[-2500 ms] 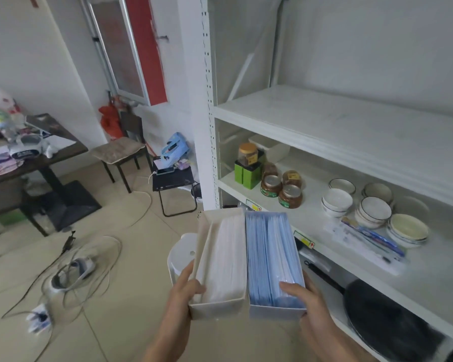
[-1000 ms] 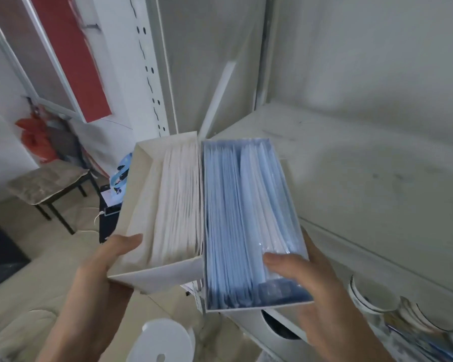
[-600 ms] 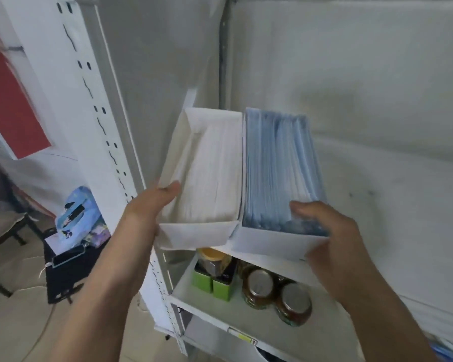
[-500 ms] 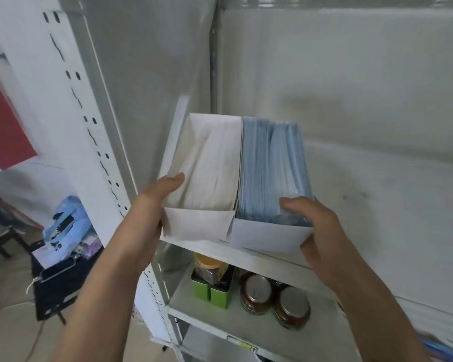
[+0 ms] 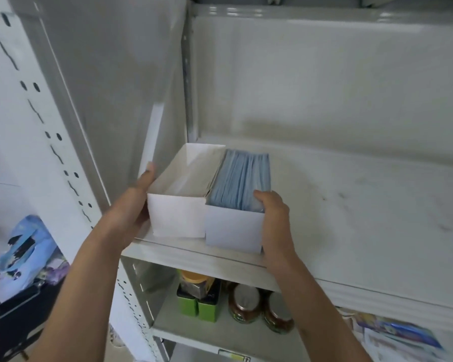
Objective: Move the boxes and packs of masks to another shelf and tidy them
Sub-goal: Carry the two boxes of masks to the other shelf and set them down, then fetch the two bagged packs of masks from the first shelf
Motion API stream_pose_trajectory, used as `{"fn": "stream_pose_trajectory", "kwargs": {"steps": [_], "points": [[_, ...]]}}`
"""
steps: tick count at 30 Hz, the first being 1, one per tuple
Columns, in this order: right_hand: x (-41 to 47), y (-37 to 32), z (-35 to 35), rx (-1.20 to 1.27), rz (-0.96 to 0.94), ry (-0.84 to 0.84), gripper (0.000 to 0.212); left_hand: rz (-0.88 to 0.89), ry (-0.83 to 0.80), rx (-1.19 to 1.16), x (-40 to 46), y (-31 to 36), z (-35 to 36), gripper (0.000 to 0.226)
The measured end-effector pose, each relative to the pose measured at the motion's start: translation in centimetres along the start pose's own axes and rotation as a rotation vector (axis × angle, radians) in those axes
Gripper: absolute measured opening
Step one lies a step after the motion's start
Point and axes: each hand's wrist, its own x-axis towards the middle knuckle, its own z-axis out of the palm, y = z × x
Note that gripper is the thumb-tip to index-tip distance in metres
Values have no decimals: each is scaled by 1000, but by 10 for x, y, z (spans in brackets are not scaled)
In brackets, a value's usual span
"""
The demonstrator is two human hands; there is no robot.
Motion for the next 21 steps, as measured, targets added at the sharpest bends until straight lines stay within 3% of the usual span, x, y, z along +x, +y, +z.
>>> {"fn": "stream_pose_trajectory", "kwargs": {"steps": [2, 6, 9, 11, 14, 16, 18, 21], "points": [[-5, 0, 9, 67, -72, 113, 62, 49, 54, -7, 2, -4, -4, 71], [-12, 2, 23, 168, -176, 230, 27, 218, 146, -88, 3, -1, -6, 78], [-17, 9, 16, 242, -234, 155, 28, 549, 354, 199, -14, 2, 2, 71], [-25, 14, -7, 180, -407, 206, 25, 809, 476, 376, -27, -7, 4, 52], [-38, 24, -72, -98, -760, 367, 15, 957, 331, 390, -44, -14, 22, 44], [-47, 32, -124, -365, -937, 449, 14, 1169, 201, 413, -61, -8, 57, 41], [-62, 37, -175, -612, -999, 536, 12, 1363, 56, 382, -83, -1, 106, 39], [-100, 38, -243, -925, -910, 638, 17, 1497, -123, 287, -112, -13, 187, 37]]}}
